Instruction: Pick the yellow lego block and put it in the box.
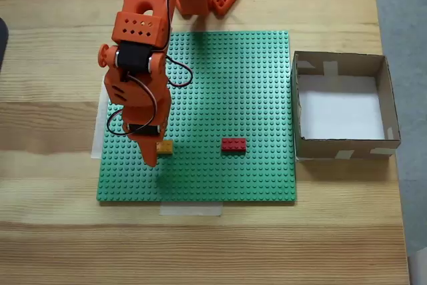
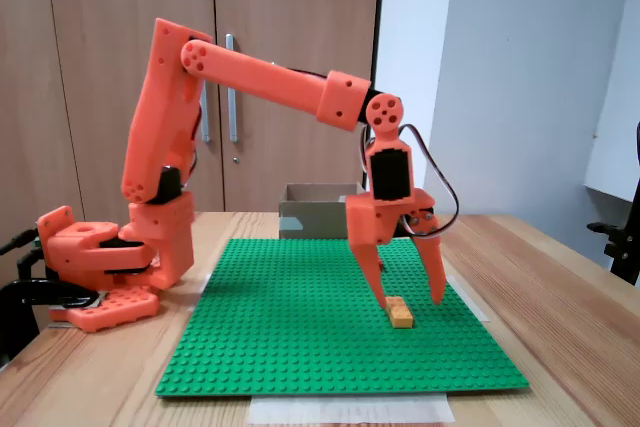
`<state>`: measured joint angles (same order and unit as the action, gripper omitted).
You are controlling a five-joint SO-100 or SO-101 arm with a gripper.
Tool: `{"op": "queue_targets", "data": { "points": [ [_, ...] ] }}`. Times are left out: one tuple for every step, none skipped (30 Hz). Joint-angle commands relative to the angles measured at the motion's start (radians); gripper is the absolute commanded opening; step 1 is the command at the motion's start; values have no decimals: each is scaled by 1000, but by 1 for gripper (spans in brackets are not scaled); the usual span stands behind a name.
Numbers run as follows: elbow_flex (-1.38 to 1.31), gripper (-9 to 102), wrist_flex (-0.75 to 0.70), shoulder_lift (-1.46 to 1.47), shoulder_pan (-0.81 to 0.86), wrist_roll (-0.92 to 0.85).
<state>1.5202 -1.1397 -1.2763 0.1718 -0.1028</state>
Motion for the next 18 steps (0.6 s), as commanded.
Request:
{"op": "queue_targets", "data": {
  "points": [
    [-8, 26, 12, 0, -5, 25],
    [-3, 26, 15, 0, -6, 28],
    [2, 26, 17, 2, -6, 34],
    [8, 26, 18, 3, -8, 40],
    [11, 26, 18, 6, -9, 40],
    [11, 26, 18, 9, -12, 40],
    [11, 26, 18, 12, -14, 41],
    [11, 26, 18, 12, -15, 41],
    [11, 26, 17, 15, -15, 41],
    [11, 26, 17, 17, -17, 44],
    [11, 26, 17, 18, -17, 49],
    [11, 26, 17, 20, -18, 49],
    [11, 25, 17, 20, -18, 49],
    [11, 24, 17, 20, -20, 46],
    [11, 22, 17, 20, -23, 41],
    [11, 21, 20, 20, -25, 40],
    [11, 20, 23, 23, -26, 38],
    [9, 19, 25, 25, -28, 35]
  ]
}}
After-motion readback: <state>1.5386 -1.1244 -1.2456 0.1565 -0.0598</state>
